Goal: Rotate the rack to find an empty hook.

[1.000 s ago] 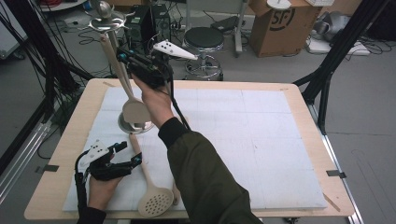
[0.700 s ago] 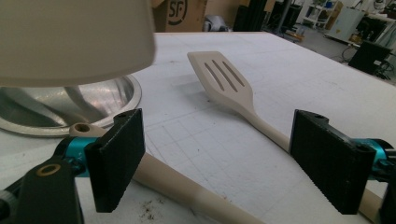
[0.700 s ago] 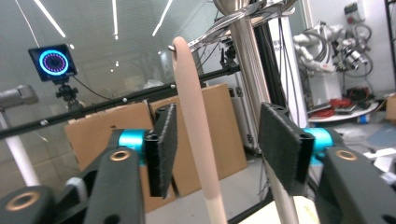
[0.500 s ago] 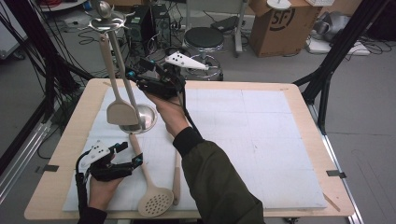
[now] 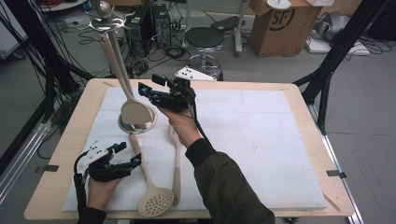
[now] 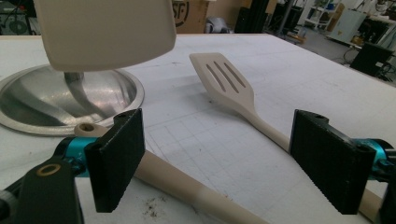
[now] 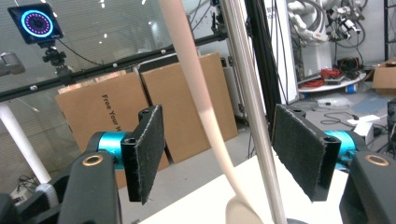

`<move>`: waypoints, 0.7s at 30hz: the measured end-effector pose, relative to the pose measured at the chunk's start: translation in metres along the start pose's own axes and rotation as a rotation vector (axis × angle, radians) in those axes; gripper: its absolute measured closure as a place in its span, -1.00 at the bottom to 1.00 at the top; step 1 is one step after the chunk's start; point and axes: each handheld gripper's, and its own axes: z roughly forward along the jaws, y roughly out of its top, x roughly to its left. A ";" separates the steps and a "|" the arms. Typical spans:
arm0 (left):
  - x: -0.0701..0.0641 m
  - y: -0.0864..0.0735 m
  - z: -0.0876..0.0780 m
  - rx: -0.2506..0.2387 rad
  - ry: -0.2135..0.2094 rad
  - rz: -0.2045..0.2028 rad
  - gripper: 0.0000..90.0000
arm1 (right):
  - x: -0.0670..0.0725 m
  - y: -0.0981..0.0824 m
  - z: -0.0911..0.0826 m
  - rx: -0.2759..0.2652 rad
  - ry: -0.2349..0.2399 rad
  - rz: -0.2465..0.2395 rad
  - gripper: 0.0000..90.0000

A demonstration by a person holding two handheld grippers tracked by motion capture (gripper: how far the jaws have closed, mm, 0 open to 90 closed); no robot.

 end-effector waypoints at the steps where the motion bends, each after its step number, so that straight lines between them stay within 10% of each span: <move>1: 0.000 0.000 0.000 0.000 0.001 0.000 -0.58 | -0.001 -0.002 -0.001 0.004 -0.003 0.005 -0.25; 21: 0.000 0.000 0.001 0.006 0.002 0.004 -0.58 | -0.012 -0.031 -0.021 0.087 -0.015 0.041 -0.28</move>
